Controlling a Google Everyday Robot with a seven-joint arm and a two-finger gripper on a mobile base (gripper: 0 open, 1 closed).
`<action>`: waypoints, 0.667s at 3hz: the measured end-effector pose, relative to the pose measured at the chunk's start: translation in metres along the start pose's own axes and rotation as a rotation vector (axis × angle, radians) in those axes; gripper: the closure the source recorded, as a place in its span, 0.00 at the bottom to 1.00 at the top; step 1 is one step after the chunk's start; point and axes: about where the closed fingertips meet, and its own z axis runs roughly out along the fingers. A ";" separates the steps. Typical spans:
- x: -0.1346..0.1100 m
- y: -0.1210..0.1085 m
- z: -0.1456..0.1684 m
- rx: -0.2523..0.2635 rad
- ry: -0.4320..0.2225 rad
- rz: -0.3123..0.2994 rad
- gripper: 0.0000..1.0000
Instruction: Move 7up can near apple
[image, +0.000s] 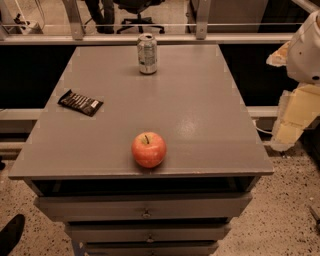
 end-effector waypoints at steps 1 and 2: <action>0.000 0.000 0.000 0.000 0.000 0.000 0.00; -0.008 -0.028 0.014 0.026 -0.073 -0.011 0.00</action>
Offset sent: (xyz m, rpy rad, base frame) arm 0.0895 0.0038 -0.0152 0.1675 -0.1155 0.0651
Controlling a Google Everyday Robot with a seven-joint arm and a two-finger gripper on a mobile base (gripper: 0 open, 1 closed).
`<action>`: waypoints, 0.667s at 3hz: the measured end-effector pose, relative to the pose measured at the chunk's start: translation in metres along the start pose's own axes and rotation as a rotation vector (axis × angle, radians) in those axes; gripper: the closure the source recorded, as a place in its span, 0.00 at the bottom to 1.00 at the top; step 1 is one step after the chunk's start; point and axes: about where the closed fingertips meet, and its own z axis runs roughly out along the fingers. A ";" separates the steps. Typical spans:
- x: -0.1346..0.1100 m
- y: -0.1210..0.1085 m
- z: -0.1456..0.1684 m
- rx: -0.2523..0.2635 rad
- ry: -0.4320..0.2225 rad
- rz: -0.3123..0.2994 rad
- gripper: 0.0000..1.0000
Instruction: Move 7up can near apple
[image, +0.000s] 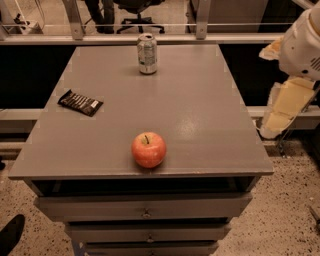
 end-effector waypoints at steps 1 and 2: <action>-0.021 -0.046 0.030 0.038 -0.121 0.004 0.00; -0.062 -0.108 0.067 0.087 -0.282 0.017 0.00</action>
Offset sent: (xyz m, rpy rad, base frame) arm 0.2355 0.0807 -0.0170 0.4366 -0.2625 0.0607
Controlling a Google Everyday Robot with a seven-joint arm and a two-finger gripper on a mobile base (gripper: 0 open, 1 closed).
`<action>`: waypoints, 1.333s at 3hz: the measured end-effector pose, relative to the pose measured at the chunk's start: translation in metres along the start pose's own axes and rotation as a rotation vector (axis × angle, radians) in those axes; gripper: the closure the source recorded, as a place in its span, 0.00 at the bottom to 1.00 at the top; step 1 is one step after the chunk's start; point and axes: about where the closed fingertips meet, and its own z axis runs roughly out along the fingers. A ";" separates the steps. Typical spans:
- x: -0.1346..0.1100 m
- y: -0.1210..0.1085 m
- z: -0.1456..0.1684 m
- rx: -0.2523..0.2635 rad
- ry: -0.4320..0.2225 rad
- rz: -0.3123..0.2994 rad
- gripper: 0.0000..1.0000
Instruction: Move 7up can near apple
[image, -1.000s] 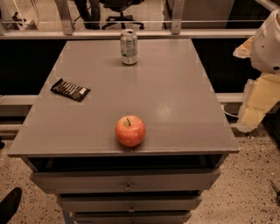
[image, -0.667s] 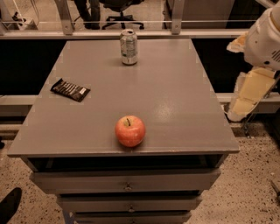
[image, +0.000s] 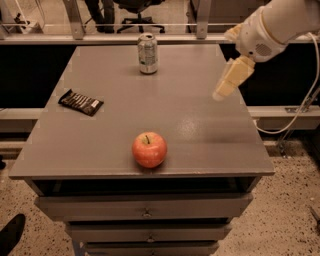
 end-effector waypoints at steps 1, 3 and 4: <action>-0.030 -0.050 0.048 0.043 -0.128 0.048 0.00; -0.083 -0.111 0.131 0.038 -0.340 0.214 0.00; -0.098 -0.122 0.163 0.006 -0.428 0.279 0.00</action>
Offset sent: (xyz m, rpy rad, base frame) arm 0.1964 0.0923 -0.0120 0.4542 -0.0788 -0.0893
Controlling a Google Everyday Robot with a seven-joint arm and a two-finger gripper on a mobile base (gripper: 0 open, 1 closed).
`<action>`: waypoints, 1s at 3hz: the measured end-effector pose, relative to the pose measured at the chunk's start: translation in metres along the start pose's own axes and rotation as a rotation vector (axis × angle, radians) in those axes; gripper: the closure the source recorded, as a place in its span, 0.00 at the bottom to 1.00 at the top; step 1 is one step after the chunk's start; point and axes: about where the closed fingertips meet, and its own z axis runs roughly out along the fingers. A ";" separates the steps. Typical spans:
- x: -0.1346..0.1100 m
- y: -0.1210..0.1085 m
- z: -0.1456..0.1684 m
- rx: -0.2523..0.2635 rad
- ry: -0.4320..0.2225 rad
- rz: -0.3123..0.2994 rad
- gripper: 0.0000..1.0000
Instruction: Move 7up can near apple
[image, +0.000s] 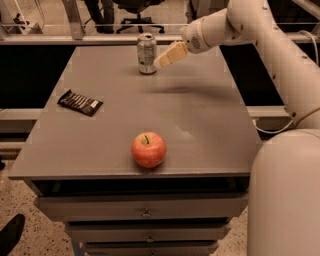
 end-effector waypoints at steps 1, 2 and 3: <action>-0.005 -0.003 0.028 -0.024 -0.085 0.046 0.00; -0.014 -0.001 0.051 -0.051 -0.172 0.061 0.00; -0.025 0.001 0.069 -0.068 -0.249 0.044 0.00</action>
Offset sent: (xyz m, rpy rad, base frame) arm 0.0416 0.0635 -0.0113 0.2990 -0.0561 0.0757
